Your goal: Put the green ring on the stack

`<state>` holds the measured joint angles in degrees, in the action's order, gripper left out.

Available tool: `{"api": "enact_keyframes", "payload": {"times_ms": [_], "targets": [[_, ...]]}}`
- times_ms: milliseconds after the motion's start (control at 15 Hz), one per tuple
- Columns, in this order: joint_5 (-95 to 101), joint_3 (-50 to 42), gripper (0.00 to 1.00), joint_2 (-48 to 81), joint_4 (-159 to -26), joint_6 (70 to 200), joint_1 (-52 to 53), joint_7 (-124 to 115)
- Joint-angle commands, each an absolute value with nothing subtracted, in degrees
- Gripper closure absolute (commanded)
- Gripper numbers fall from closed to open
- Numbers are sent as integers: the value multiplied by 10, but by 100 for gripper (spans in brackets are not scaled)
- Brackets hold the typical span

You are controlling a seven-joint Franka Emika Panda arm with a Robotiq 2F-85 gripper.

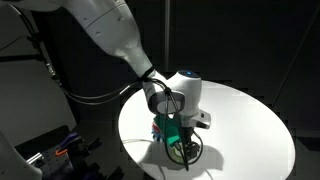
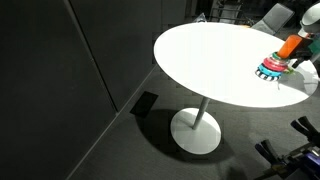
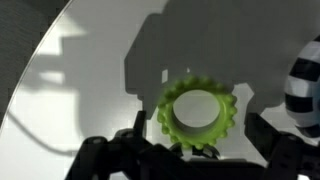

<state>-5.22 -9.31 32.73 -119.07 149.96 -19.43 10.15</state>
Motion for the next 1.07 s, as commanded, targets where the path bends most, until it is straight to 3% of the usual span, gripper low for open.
{"api": "enact_keyframes", "payload": {"times_ms": [0, 200, 1000], "targets": [[-44, -99, 27, 328, -1194, 1509, -192, 88], [-44, -101, 51, 328, -1192, 1506, -191, 85], [-13, -127, 51, 257, -1187, 1462, -178, 82]]}}
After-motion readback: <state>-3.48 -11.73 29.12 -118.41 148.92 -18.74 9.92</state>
